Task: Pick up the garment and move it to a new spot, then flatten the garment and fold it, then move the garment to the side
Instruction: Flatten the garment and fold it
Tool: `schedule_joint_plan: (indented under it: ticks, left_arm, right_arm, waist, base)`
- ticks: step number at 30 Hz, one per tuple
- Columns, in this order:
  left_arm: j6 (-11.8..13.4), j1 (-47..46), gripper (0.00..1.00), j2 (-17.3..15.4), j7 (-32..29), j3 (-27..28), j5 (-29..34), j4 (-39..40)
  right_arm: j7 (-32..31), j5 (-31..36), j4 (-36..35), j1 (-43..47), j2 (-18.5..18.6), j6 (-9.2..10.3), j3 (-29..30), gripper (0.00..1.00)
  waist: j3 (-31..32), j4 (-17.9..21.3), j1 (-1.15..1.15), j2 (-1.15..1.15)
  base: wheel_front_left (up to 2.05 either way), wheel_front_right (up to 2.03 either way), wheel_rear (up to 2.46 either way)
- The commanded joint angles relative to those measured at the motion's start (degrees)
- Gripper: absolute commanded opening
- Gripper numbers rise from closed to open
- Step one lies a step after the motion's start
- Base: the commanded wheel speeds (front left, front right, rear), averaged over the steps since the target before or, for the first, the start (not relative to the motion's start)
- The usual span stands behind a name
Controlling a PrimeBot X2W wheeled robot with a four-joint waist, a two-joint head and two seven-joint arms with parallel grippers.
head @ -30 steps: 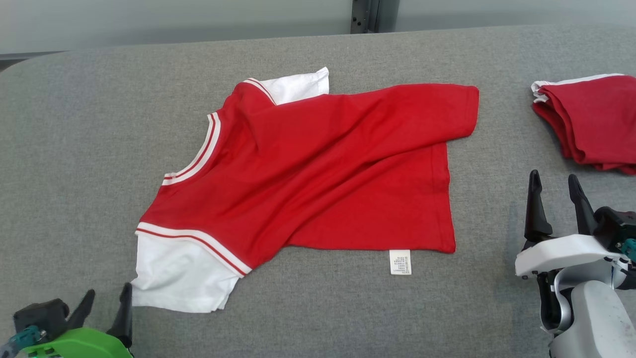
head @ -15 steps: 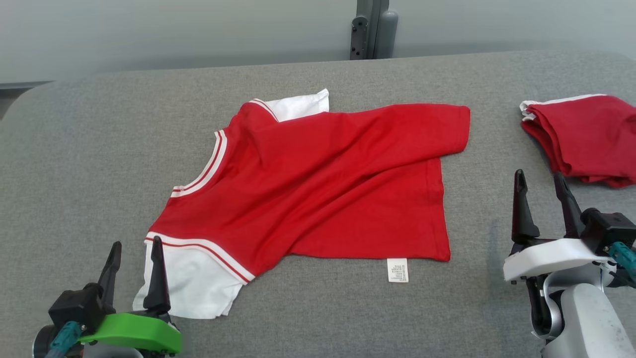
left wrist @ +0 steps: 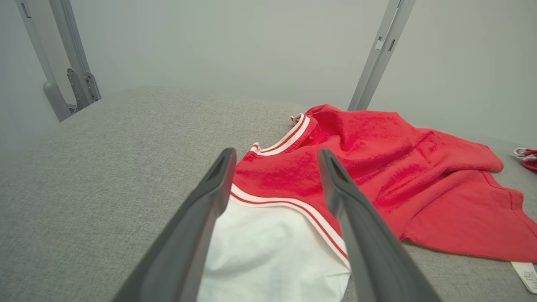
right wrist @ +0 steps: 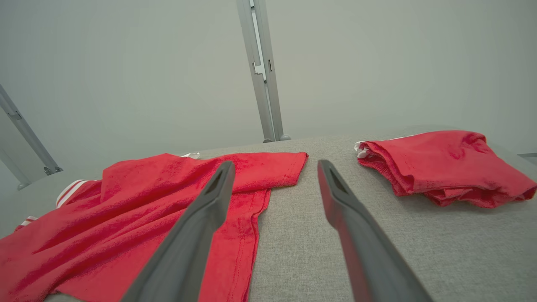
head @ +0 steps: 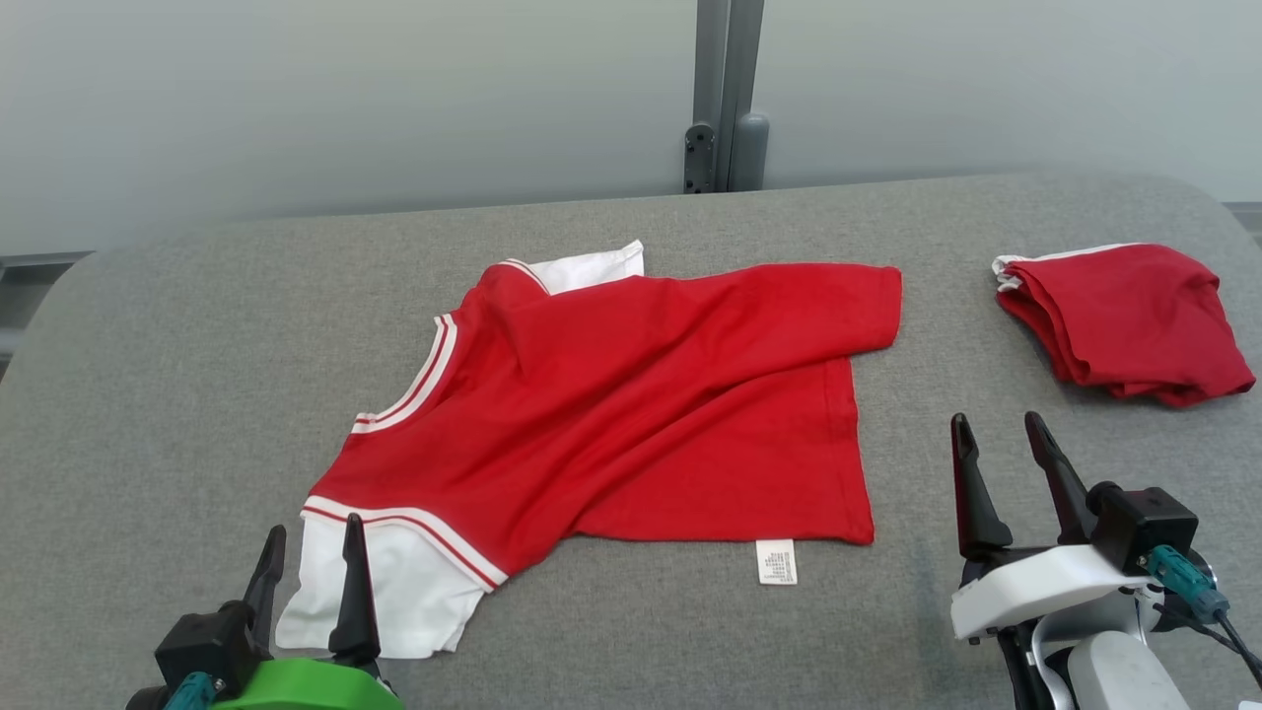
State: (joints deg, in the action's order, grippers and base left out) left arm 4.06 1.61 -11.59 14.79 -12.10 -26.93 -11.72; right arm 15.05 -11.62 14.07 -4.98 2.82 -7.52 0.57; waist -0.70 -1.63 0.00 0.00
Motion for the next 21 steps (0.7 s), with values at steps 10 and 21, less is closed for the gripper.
schedule_joint_plan:
  ticks: [10, 21]
  left_arm:
    - [-1.1, 1.2, 1.00, 1.6, 0.4, 0.1, 3.3, 0.6]
    - [-1.9, 1.7, 1.00, 2.3, 0.4, 0.8, 4.3, -0.5]
  right_arm:
    - [0.2, -1.4, -0.3, 2.5, 0.2, 0.06, -2.1, 1.00]
    - [0.2, -1.5, 1.2, 3.1, 0.2, 0.06, -3.1, 1.00]
  waist:
    - [1.9, -0.4, 0.00, 0.00]
    - [2.1, -0.6, 0.00, 0.00]
  base:
    - [0.00, 0.00, 0.00]
    - [0.00, 0.00, 0.00]
